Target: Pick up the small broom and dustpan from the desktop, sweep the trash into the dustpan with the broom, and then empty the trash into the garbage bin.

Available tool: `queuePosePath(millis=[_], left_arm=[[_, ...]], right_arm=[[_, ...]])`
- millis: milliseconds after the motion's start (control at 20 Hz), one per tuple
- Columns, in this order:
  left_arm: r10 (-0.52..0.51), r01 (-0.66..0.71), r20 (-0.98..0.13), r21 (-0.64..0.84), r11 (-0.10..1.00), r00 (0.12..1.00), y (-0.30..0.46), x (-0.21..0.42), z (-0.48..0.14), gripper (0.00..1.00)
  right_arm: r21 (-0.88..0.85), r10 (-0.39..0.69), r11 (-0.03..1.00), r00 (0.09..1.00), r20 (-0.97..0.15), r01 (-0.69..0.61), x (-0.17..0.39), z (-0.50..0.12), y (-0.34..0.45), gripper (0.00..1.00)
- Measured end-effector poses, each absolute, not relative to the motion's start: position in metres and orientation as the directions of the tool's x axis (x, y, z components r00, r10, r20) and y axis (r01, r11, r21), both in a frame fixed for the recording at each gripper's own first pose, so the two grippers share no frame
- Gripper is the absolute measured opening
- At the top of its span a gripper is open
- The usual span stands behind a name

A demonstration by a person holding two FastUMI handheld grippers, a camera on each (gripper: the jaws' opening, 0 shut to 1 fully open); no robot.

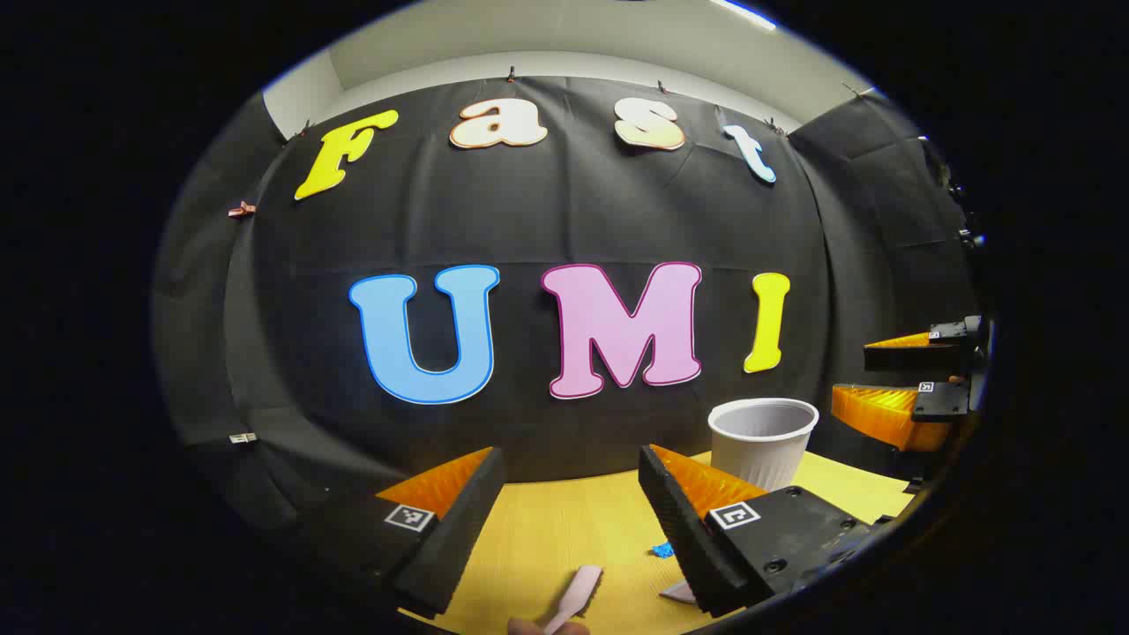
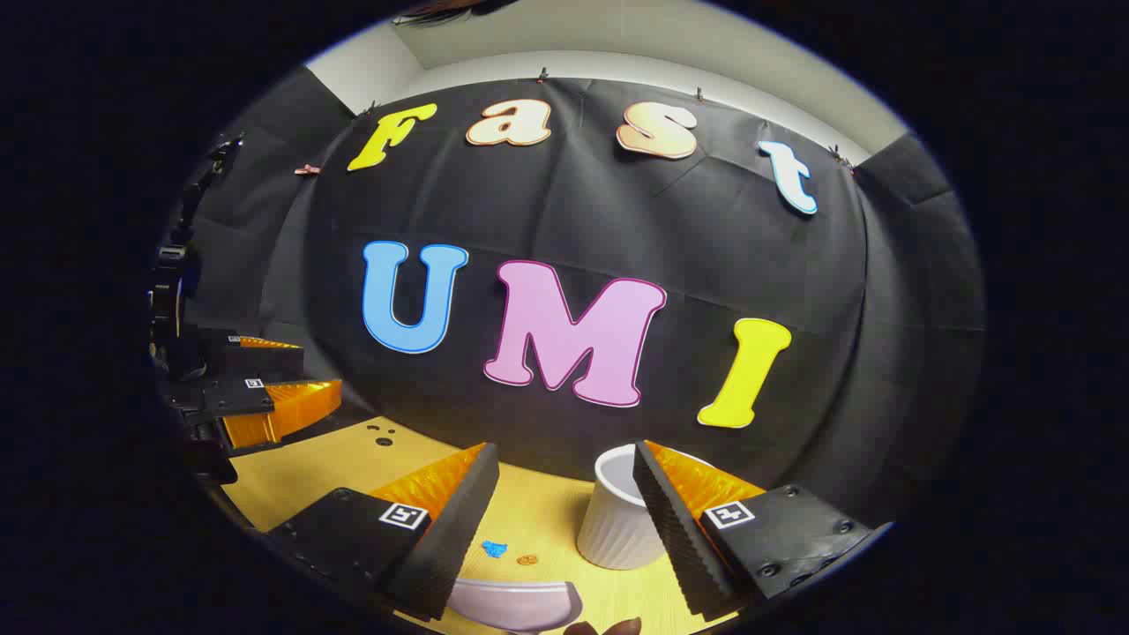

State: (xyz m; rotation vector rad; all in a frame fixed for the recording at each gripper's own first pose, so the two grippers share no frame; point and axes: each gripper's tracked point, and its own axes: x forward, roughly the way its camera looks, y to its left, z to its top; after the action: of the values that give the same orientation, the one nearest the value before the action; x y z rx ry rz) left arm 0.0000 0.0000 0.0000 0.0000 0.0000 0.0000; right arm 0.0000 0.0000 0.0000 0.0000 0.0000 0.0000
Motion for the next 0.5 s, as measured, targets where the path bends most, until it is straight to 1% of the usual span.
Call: queuePosePath(millis=[150,200,500], left_arm=[[-0.006,0.006,-0.001,0.003,1.000,1.000,-0.001,-0.001,0.000,0.98],[-0.010,0.010,-0.001,0.003,1.000,1.000,-0.003,-0.002,-0.001,0.97],[-0.022,0.022,-0.002,0.011,1.000,1.000,-0.002,-0.006,-0.002,0.97]], right_arm=[[0.000,0.000,1.000,1.000,0.008,0.000,0.000,0.004,0.001,0.96],[-0.002,0.002,1.000,1.000,0.010,-0.002,0.000,0.006,0.002,0.98],[-0.020,0.018,1.000,1.000,-0.010,-0.018,-0.004,0.003,0.012,0.98]])
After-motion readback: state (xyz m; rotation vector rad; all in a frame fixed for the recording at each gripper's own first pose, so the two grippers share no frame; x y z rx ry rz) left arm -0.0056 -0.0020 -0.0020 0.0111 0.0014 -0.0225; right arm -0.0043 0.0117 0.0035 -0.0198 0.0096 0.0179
